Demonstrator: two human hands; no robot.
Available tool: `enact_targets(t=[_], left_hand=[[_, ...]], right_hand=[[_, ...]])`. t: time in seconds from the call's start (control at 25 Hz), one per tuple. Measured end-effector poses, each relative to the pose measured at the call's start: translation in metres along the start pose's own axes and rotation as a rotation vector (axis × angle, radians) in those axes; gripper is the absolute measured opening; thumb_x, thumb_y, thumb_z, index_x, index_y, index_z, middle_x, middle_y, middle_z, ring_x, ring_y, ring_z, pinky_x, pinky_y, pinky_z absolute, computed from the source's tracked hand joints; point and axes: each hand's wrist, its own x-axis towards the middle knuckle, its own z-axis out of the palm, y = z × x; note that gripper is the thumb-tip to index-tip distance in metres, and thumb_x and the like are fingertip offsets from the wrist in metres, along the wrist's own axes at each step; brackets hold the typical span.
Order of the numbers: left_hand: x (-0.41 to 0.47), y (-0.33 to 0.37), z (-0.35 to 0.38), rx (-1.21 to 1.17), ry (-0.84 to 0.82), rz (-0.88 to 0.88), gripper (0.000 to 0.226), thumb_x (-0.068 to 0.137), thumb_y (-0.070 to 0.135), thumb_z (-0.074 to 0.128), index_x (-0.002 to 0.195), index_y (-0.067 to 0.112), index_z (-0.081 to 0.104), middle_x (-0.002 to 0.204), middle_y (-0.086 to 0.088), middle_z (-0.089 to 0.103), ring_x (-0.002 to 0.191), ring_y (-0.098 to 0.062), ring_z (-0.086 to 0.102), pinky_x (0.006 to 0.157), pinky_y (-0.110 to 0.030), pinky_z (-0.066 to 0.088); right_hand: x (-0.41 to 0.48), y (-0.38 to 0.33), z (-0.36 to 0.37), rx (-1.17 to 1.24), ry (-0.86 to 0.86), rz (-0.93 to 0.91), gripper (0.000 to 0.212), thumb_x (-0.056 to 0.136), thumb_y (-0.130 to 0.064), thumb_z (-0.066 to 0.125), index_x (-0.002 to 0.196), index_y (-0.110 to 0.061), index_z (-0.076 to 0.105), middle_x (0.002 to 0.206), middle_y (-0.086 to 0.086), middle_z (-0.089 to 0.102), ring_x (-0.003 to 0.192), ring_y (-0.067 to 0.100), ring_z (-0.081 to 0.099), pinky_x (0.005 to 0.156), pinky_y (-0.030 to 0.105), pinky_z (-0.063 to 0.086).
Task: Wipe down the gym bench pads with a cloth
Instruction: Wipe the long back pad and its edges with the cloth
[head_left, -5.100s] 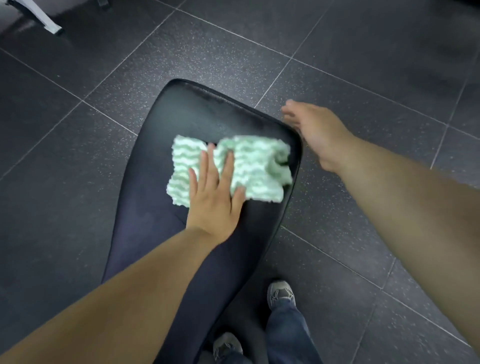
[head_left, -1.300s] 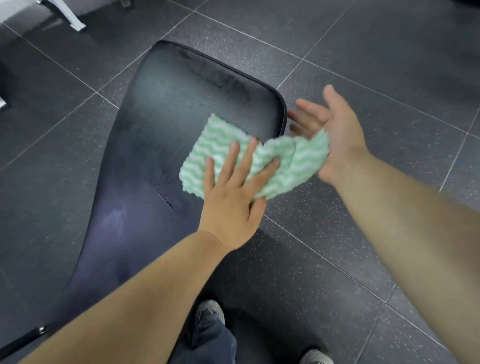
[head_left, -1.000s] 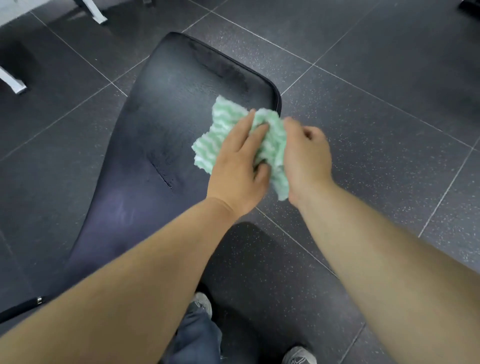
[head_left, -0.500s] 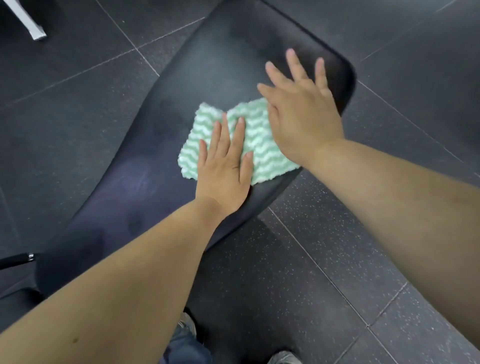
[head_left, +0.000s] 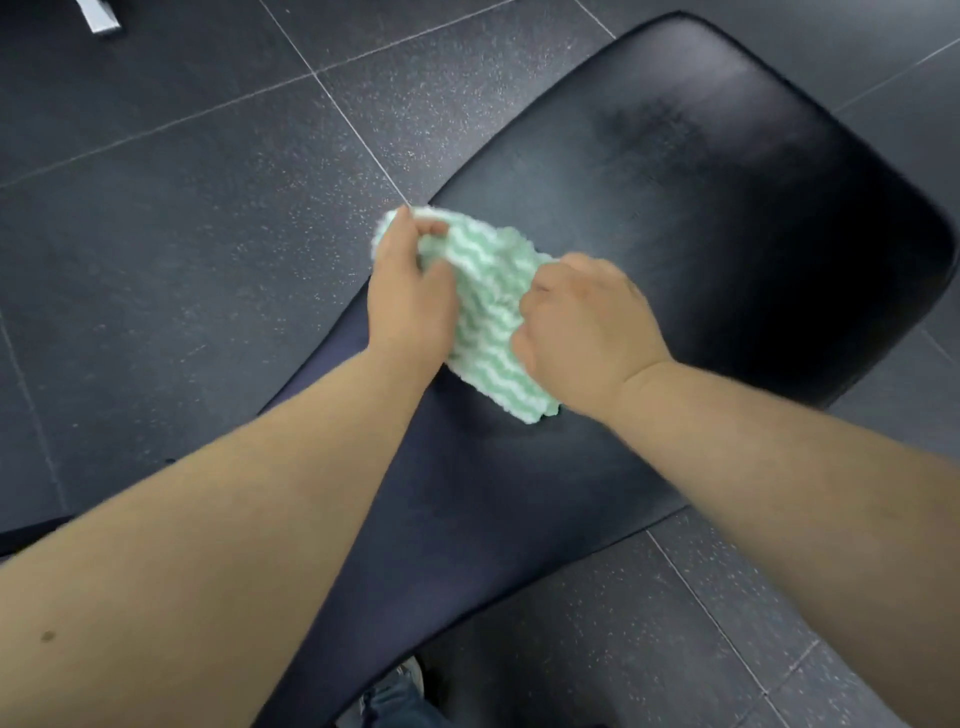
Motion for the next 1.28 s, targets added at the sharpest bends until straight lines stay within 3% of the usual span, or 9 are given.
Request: enact_targets(t=[0.12,0.28,0.44,0.56,0.72,0.8,0.96,1.08,1.28], left_hand=[[-0.017,-0.046,-0.031,0.455,0.031,0.061,0.034,0.092,0.029,0.051,0.125,0.031,0.059,0.118,0.007,0.051,0.114,-0.016,0.046,0.098,-0.030,0.033],[-0.013,-0.061,-0.055,-0.053,-0.063,-0.179,0.032,0.092,0.012,0.044,0.104,0.028,0.069,0.100,0.014,0.065,0.090,-0.006,0.061,0.093,-0.032,0.050],[0.005,-0.060,-0.077,-0.060,0.099,-0.236,0.038,0.085,0.005,0.036,0.091,0.026,0.066,0.094,0.016,0.066,0.086,-0.007,0.062,0.088,-0.037,0.053],[0.006,-0.082,-0.100,0.089,0.145,-0.325,0.039,0.086,0.007,0.036,0.105,0.027,0.063,0.109,0.009,0.066,0.091,-0.016,0.061,0.082,-0.033,0.049],[-0.018,-0.126,-0.115,0.367,-0.221,-0.301,0.050,0.091,0.018,0.049,0.140,0.026,0.042,0.130,0.008,0.055,0.116,-0.018,0.052,0.089,-0.023,0.042],[-0.015,-0.130,-0.115,0.407,-0.300,-0.263,0.060,0.091,0.029,0.056,0.146,0.027,0.031,0.141,0.005,0.046,0.129,-0.018,0.042,0.102,-0.026,0.034],[0.003,-0.136,-0.125,0.462,-0.338,-0.318,0.058,0.089,0.035,0.058,0.143,0.031,0.038,0.137,0.006,0.053,0.116,-0.017,0.054,0.092,-0.025,0.038],[0.002,-0.153,-0.140,0.452,-0.300,-0.342,0.053,0.088,0.011,0.048,0.138,0.029,0.048,0.129,0.004,0.061,0.092,-0.016,0.059,0.078,-0.022,0.040],[-0.010,-0.170,-0.139,0.546,-0.220,-0.236,0.055,0.090,0.007,0.041,0.140,0.028,0.044,0.137,0.000,0.052,0.113,-0.024,0.054,0.082,-0.023,0.037]], right_hand=[[-0.003,-0.041,0.014,-0.021,-0.109,0.098,0.046,0.074,-0.042,0.065,0.115,-0.021,0.067,0.103,0.014,0.061,0.091,0.035,0.054,0.079,0.040,0.046],[0.042,-0.043,0.012,-0.096,-0.222,0.102,0.041,0.090,-0.034,0.051,0.124,-0.016,0.061,0.154,0.016,0.023,0.141,0.039,0.018,0.109,0.046,0.026],[0.075,-0.048,0.023,-0.214,-0.157,0.226,0.065,0.090,-0.053,0.041,0.137,-0.009,0.038,0.158,0.023,0.006,0.146,0.039,0.001,0.117,0.046,0.001],[0.059,-0.079,0.052,-0.108,-0.129,0.002,0.060,0.093,-0.039,0.040,0.148,-0.021,0.026,0.161,0.010,0.006,0.148,0.029,0.002,0.117,0.043,-0.008],[0.040,-0.108,0.068,-0.105,-0.236,-0.404,0.048,0.093,-0.022,0.035,0.140,-0.019,0.044,0.153,0.007,0.034,0.142,0.024,0.027,0.118,0.040,0.012],[0.076,-0.077,0.053,-0.145,-0.088,-0.128,0.042,0.091,-0.012,0.035,0.129,-0.010,0.054,0.139,0.018,0.049,0.130,0.033,0.043,0.107,0.041,0.032],[0.123,-0.022,0.020,-0.326,-0.093,0.240,0.056,0.096,-0.023,0.028,0.149,-0.006,0.022,0.159,0.016,0.012,0.147,0.034,0.004,0.119,0.045,0.001],[0.074,-0.088,0.074,-0.225,-0.037,-0.007,0.056,0.094,-0.024,0.032,0.148,-0.012,0.028,0.158,0.015,0.019,0.146,0.033,0.011,0.117,0.046,-0.001],[0.006,-0.158,0.114,-0.169,-0.239,-0.477,0.055,0.091,-0.028,0.038,0.145,-0.020,0.038,0.157,0.005,0.027,0.146,0.024,0.019,0.117,0.043,-0.001]])
